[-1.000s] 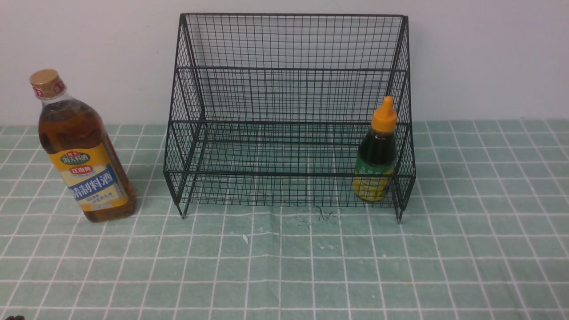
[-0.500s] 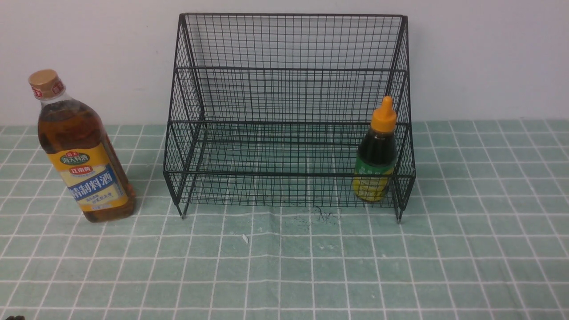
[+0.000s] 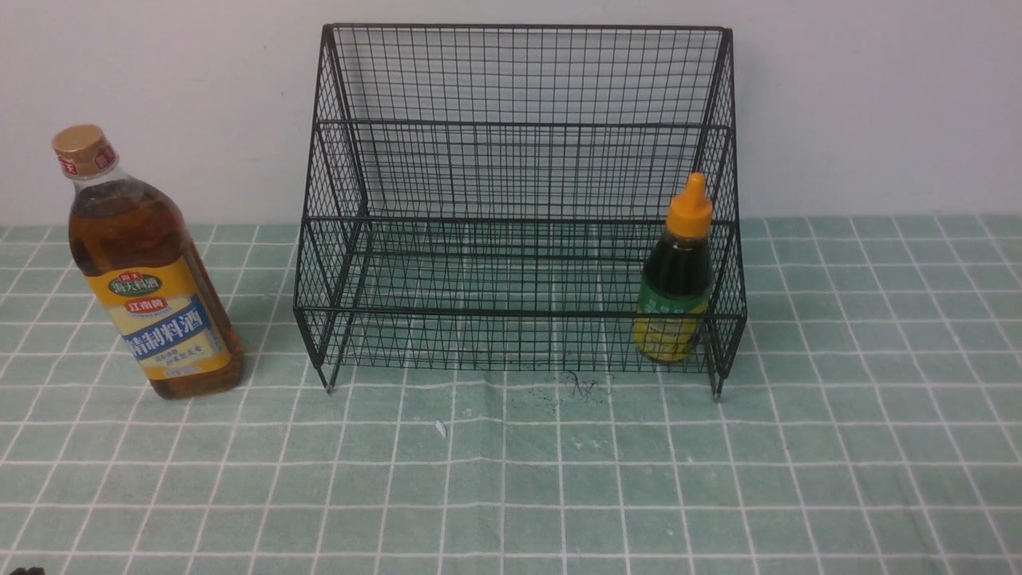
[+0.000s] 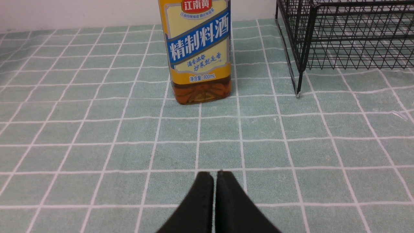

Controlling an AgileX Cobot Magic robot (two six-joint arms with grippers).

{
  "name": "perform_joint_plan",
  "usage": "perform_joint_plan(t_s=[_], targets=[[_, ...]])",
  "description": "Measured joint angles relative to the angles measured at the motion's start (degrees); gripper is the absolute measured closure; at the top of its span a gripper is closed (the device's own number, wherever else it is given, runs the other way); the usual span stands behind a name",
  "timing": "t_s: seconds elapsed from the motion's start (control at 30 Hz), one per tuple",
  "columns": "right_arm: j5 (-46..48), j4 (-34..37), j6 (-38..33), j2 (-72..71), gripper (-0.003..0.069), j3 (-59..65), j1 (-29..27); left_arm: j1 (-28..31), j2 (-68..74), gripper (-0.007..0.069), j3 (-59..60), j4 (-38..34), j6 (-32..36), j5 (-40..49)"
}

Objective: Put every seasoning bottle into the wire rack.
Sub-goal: Use the left arm to grab the condiment bottle closest to it

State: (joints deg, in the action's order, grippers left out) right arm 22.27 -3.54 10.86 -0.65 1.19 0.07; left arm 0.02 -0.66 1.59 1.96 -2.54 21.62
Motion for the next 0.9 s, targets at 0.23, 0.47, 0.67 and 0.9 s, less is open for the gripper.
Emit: perform_joint_plan(t_s=[0.23, 0.47, 0.67, 0.9], targets=[[0.0, 0.0, 0.0, 0.0, 0.0673, 0.0, 0.0, 0.0, 0.0, 0.0631, 0.0, 0.3, 0.4, -0.1], [0.0, 0.0, 0.0, 0.0, 0.0673, 0.0, 0.0, 0.0, 0.0, 0.0631, 0.1, -8.9, -5.3, -14.1], [0.0, 0.0, -0.1, 0.0, 0.0673, 0.0, 0.0, 0.0, 0.0, 0.0631, 0.1, -14.8, -7.2, -34.2], [0.0, 0.0, -0.2, 0.0, 0.0673, 0.0, 0.0, 0.0, 0.5, 0.0631, -7.5, -15.6, -15.8, -44.1]])
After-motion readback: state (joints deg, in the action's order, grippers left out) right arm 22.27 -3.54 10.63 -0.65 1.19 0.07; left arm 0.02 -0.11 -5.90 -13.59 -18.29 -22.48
